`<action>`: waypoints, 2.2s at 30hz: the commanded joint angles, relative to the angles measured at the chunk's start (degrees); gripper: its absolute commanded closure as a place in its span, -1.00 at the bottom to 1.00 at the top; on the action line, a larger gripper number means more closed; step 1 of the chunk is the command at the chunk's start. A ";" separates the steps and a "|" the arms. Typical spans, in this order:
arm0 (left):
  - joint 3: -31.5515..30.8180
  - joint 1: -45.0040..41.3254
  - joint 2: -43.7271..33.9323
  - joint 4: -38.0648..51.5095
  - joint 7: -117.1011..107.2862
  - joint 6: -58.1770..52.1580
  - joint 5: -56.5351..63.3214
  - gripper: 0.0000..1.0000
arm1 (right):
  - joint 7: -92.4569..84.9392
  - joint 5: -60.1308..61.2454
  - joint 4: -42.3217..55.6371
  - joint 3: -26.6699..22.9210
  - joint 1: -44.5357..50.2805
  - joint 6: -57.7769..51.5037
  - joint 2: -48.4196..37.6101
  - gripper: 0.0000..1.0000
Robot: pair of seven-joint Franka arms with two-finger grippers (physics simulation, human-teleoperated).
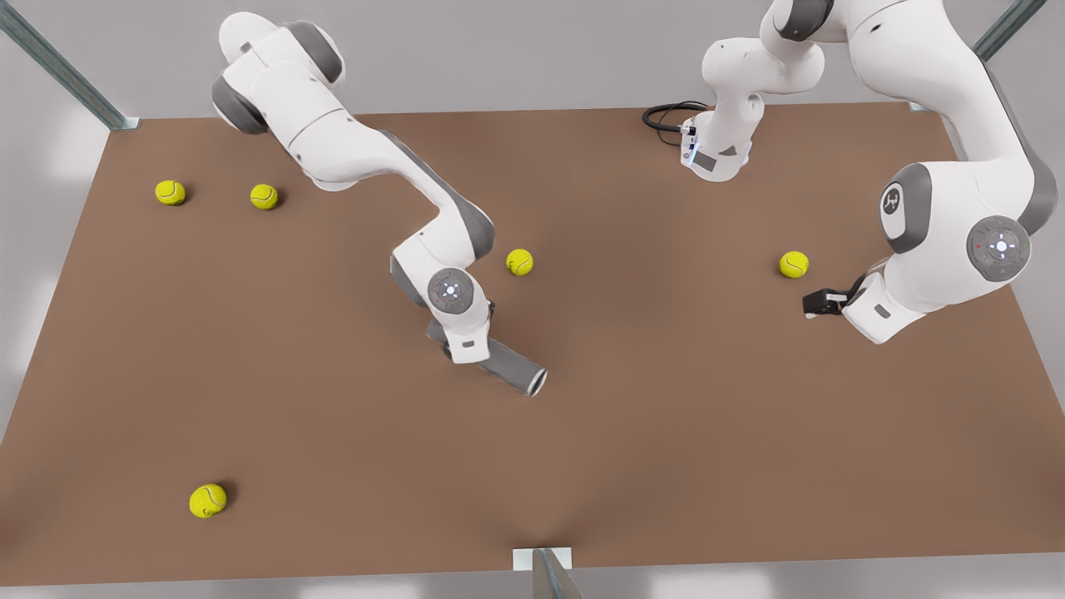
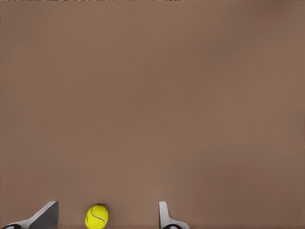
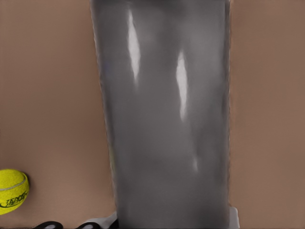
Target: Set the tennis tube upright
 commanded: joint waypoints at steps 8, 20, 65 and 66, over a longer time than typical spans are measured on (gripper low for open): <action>0.00 0.02 0.00 0.09 0.00 0.11 -0.18 -1.00 | -23.22 -9.60 21.28 -4.68 9.64 1.73 15.77 -0.40; 0.00 0.02 0.44 0.00 0.00 1.07 -0.09 -1.00 | -18.39 -9.25 25.23 -9.69 14.22 1.90 20.87 -1.00; 0.00 0.02 1.31 0.00 -0.09 1.07 -0.09 -1.00 | -18.57 -5.91 18.29 -9.87 11.14 17.19 23.41 -1.00; -0.09 0.02 1.31 0.00 -0.09 1.07 -0.09 -1.00 | -18.66 -5.91 18.38 -9.87 11.14 17.19 23.33 -1.00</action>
